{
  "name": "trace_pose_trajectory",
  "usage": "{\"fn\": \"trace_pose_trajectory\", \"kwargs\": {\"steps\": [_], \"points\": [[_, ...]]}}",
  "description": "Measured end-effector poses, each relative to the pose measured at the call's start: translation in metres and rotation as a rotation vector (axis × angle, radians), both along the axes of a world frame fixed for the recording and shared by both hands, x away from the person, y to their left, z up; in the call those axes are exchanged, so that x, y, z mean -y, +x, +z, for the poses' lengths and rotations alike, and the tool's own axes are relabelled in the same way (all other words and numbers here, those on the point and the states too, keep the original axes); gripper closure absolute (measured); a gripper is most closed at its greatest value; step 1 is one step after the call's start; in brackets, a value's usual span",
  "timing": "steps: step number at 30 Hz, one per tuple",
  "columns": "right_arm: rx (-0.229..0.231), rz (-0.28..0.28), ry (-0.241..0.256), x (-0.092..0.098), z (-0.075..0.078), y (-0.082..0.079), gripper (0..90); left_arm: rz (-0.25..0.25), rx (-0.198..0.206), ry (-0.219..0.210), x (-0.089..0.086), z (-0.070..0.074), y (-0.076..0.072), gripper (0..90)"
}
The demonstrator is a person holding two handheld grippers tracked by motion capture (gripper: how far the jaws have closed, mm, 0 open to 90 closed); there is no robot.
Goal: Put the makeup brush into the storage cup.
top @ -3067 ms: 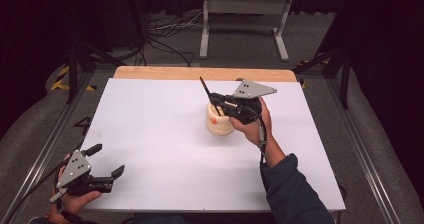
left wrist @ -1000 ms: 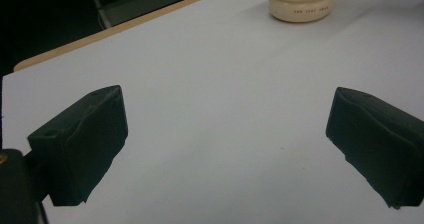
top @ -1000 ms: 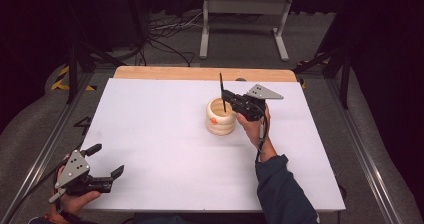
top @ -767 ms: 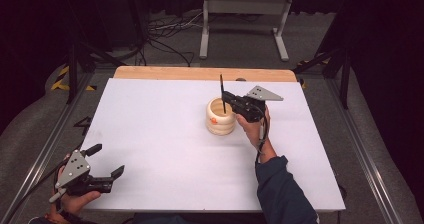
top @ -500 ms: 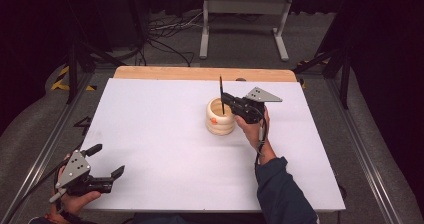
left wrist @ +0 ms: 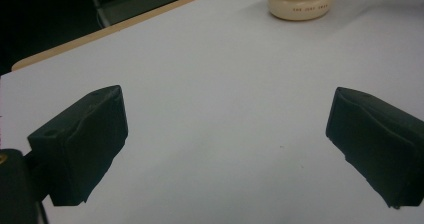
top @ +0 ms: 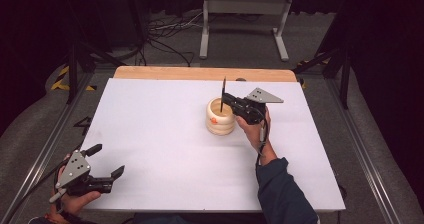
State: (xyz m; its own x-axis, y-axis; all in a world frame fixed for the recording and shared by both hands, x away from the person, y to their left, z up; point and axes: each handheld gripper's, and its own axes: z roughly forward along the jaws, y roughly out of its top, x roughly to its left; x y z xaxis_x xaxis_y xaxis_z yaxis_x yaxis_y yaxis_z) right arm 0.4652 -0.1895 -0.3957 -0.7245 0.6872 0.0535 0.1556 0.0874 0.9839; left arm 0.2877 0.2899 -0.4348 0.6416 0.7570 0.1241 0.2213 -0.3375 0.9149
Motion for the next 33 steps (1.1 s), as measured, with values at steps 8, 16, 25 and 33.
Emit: {"fn": "trace_pose_trajectory", "kwargs": {"steps": [8,16,25,33], "points": [[0.021,-0.018,-0.022,0.001,0.005,-0.004,64.9,-0.001,-0.001,0.002,0.001,0.0,0.0,3.9],[0.039,-0.036,-0.026,0.007,0.014,-0.009,55.5,-0.002,-0.004,0.0,0.001,0.0,0.0,3.9],[0.058,-0.046,-0.041,0.014,0.024,-0.016,45.9,0.0,-0.005,0.007,0.001,0.0,0.0,3.9],[0.09,-0.059,-0.063,0.016,0.032,-0.023,39.8,-0.004,-0.008,0.005,0.002,-0.001,0.001,3.9]]}}
